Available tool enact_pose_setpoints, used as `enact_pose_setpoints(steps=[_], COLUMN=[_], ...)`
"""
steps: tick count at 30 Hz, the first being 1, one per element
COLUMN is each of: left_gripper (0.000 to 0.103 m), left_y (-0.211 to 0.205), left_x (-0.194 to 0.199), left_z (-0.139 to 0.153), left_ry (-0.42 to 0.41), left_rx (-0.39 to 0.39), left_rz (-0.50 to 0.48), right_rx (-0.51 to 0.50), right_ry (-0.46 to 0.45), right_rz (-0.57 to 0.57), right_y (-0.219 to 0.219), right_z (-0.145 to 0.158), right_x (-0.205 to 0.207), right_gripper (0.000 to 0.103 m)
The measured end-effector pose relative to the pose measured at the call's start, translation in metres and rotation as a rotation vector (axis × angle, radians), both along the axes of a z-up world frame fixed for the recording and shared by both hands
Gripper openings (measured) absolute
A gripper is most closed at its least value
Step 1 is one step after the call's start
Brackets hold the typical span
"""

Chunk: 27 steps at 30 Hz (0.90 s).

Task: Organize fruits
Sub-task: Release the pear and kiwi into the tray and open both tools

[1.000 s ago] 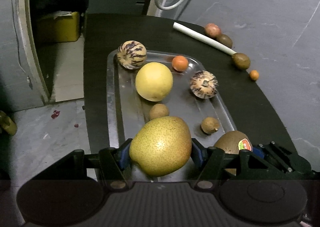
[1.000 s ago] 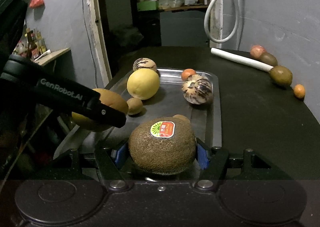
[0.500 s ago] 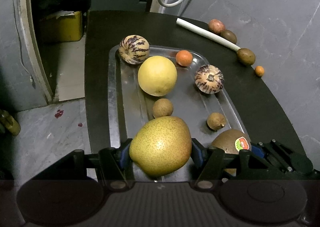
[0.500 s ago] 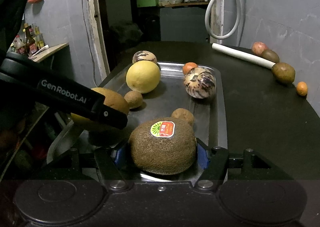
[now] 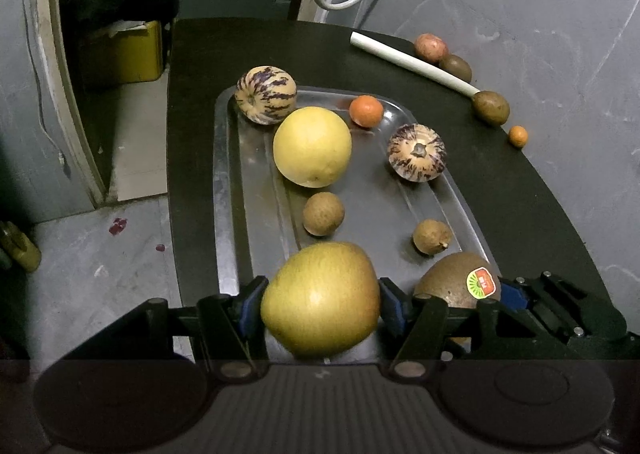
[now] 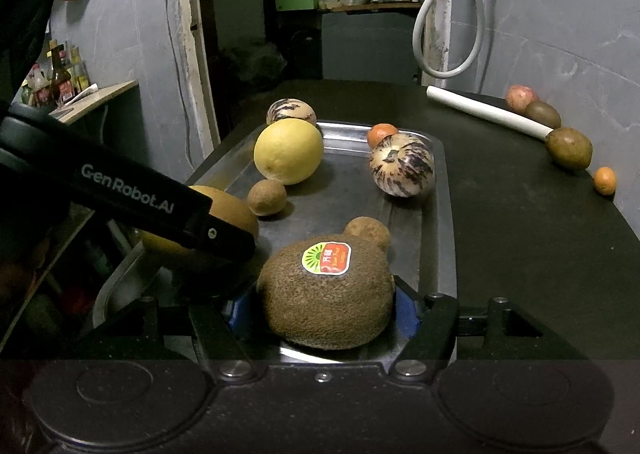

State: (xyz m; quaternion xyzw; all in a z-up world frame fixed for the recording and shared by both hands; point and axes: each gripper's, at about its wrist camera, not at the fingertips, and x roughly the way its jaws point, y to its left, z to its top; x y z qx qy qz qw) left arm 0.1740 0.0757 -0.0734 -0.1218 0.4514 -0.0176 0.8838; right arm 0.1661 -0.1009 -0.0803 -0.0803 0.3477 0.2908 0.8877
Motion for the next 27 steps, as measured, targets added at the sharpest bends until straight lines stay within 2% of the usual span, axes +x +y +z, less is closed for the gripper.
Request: enact_pose_setpoints(steps=[2, 5, 10, 13, 16, 22, 27], left_gripper=[0.064, 0.069, 0.087, 0.092, 0.1, 0.101, 0.102], left_y=[0.001, 0.003, 0.003, 0.005, 0.01, 0.002, -0.029], left_x=[0.0, -0.002, -0.013, -0.019, -0.024, -0.021, -0.006], left_z=[0.0, 0.003, 0.014, 0.024, 0.032, 0.034, 0.042], left_ry=[0.004, 0.01, -0.008, -0.02, -0.004, 0.13, 0.151], left_rx=[0.003, -0.018, -0.03, -0.017, -0.014, 0.032, 0.078], left_rz=[-0.001, -0.004, -0.008, -0.004, -0.011, -0.164, -0.313], right_rx=[-0.004, -0.004, 0.0, 0.011, 0.026, -0.012, -0.055], right_ry=[0.004, 0.008, -0.003, -0.014, 0.013, 0.094, 0.14], right_rz=[0.002, 0.006, 0.02, 0.018, 0.013, -0.039, -0.168], right_y=[0.0, -0.002, -0.009, -0.018, -0.032, -0.067, -0.1], right_z=[0.0, 0.004, 0.017, 0.028, 0.037, 0.043, 0.043], right_x=[0.001, 0.001, -0.003, -0.007, -0.009, -0.013, -0.007], right_gripper=[0.07, 0.076, 0.087, 0.092, 0.101, 0.102, 0.102])
